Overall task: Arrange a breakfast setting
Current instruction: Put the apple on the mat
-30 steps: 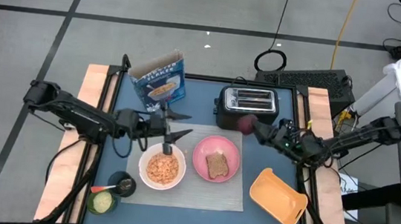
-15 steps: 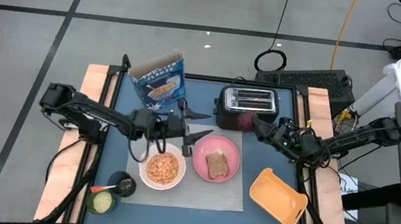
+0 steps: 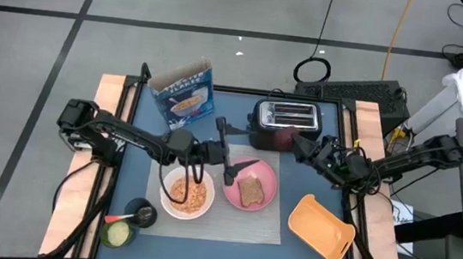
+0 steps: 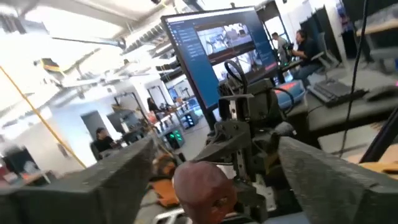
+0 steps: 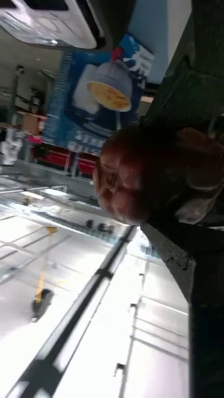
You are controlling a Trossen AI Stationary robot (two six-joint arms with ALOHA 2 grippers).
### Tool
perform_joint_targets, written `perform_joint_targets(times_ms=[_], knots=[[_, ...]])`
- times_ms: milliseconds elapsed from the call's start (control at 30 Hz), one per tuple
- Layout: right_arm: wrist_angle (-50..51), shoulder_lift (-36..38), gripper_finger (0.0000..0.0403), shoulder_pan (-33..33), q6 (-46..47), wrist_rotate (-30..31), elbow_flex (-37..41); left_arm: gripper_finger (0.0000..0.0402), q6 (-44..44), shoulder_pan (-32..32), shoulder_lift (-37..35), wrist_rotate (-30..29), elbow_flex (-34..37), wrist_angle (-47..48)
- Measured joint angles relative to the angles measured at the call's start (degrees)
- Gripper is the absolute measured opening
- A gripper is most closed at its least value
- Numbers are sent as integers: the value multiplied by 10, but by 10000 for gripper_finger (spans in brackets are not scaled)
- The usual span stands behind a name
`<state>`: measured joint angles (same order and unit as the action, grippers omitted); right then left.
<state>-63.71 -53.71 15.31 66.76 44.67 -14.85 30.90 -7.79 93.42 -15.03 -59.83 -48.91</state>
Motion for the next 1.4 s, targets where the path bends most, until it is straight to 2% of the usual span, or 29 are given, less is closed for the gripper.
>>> perform_joint_targets(times_ms=[133, 467, 667, 1400], knots=[[-17, -15, 215, 0, 2, 20, 0, 394, 72, 0, 24, 0, -23, 2], [-16, -65, 215, 0, 73, 20, -16, 397, 216, 0, 74, 0, -47, 26], [-17, -81, 215, 0, 76, 18, -33, 397, 231, 1, 78, 0, -47, 72], [-12, -140, 215, 2, 112, -58, -93, 397, 234, 13, 77, -5, -47, 68]])
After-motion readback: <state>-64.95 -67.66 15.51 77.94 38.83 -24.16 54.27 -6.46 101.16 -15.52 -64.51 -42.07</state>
